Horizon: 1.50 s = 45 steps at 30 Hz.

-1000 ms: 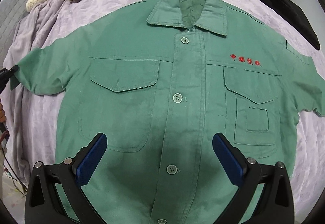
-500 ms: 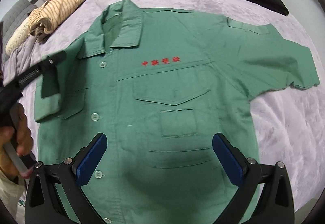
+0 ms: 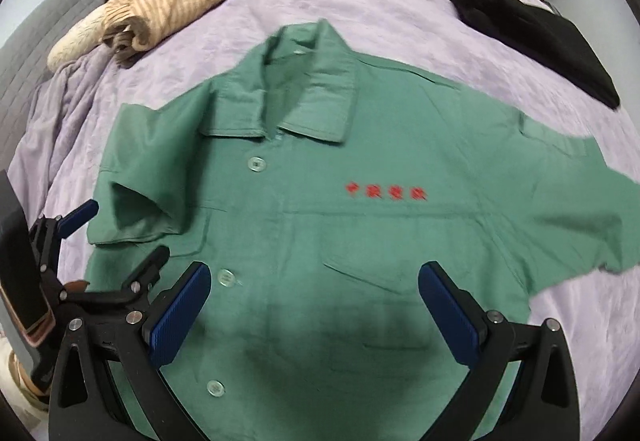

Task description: Fold large clothes

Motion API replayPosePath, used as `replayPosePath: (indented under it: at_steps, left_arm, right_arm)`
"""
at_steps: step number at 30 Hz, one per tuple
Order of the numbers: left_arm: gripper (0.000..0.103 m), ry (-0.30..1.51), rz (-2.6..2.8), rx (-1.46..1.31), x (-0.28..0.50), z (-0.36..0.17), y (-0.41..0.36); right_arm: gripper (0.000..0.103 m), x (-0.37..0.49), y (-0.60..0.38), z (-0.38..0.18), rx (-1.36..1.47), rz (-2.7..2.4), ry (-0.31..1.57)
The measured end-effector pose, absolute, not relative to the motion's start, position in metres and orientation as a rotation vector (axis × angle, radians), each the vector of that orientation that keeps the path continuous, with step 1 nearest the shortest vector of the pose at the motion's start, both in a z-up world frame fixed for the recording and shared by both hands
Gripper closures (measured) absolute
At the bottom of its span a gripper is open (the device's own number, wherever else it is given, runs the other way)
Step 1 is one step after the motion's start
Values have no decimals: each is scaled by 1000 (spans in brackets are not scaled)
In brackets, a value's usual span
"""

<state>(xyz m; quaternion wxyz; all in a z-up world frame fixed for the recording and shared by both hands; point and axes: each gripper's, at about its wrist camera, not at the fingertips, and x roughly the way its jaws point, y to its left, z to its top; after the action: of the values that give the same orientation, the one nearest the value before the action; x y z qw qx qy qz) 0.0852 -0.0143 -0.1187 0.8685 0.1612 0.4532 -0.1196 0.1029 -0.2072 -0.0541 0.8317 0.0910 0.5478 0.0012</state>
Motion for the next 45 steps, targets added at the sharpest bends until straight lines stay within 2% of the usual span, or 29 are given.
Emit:
replayPosePath:
  at_steps: [7, 12, 14, 15, 16, 18, 22, 29, 32, 34, 35, 41, 42, 44, 45]
  left_arm:
    - [0, 1086, 91, 227, 99, -157, 91]
    - [0, 1096, 142, 190, 118, -181, 102]
    - [0, 1087, 161, 172, 124, -182, 103]
    - [0, 1087, 171, 163, 127, -183, 103]
    - [0, 1083, 181, 155, 128, -183, 104]
    - [0, 1082, 190, 139, 131, -183, 106]
    - [0, 1082, 195, 124, 133, -185, 110]
    - [0, 1086, 184, 149, 137, -188, 109]
    - [0, 1117, 120, 145, 129, -180, 118]
    - [0, 1140, 63, 140, 119, -170, 128]
    - [0, 1148, 44, 131, 114, -165, 133]
    - [0, 1156, 29, 13, 142, -149, 144]
    - [0, 1154, 23, -9, 151, -150, 143]
    - [1, 1176, -10, -54, 167, -159, 136]
    - [5, 1185, -21, -60, 172, -163, 130]
  right_arm:
    - [0, 165, -100, -52, 63, 210, 1106]
    - [0, 192, -38, -113, -232, 121, 1157]
    - [25, 203, -38, -138, -271, 56, 1210]
    - [57, 204, -46, -139, -210, 74, 1216]
    - [81, 204, -56, -133, -152, 55, 1206]
    - [84, 199, -85, -107, 13, 61, 1160]
    - [84, 173, -175, -63, 384, 17, 1050]
    - [83, 139, -291, -114, 834, -78, 1086]
    - [72, 126, -320, -133, 943, -132, 1094]
    - [31, 116, -331, -135, 1011, -108, 1064]
    - [26, 112, -333, -133, 1024, -82, 1046]
    - [25, 130, -315, -132, 942, 22, 1091]
    - [29, 138, -309, -137, 904, 6, 1129]
    - [71, 144, -305, -140, 823, -22, 1179]
    - [97, 149, -301, -141, 782, -31, 1211]
